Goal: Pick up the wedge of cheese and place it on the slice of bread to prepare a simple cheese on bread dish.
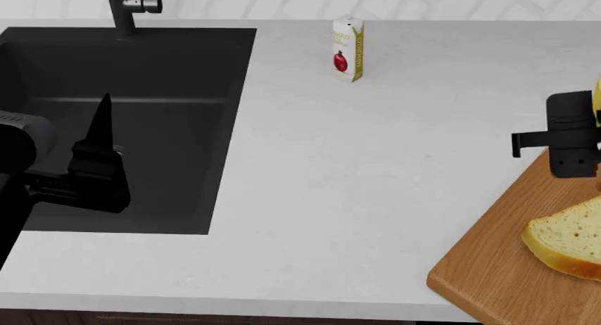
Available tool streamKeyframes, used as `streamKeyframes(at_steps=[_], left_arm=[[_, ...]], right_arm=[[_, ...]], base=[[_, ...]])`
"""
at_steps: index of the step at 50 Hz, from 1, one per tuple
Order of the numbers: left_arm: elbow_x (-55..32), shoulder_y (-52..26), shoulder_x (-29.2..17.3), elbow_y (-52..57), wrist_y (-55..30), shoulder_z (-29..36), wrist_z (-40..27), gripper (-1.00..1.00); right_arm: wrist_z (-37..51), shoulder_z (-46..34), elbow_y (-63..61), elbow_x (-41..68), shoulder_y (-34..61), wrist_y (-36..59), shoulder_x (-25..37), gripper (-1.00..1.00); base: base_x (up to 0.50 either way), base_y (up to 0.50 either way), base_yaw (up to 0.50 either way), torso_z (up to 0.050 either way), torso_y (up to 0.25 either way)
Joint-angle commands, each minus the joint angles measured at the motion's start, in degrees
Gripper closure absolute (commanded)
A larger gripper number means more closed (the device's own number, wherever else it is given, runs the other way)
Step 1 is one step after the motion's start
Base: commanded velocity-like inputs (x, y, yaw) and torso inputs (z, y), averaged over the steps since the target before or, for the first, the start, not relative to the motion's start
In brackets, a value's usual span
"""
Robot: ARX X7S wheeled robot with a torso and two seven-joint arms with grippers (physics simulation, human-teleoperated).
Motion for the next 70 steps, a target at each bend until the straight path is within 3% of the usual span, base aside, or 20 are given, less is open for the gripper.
streamKeyframes(at_steps=[1,13,70], left_arm=[[-0.46,-0.12,-0.09,-0.02,-0.15,-0.09,-0.16,-1.00],[-1.05,-0.12,-0.21,-0.50,0.04,0.00,0.00,-1.00],[-2.58,-0.56,-0.79,-0.78,-0.73,0.17,-2.07,-1.00]], right_arm=[[2.60,0.52,-4.16,2.47,-0.71,0.82,2.46,1.00],[5.71,0.48,-7.02,4.29,-2.15,-0.64,4.91,1.00],[-3.33,-0.87,-5.03,-2.97,-10.64,-6.41,3.26,1.00]], base=[[0.00,0.00,0.00,0.000,0.000],[0.00,0.00,0.00,0.000,0.001],[0.00,0.00,0.00,0.000,0.000]])
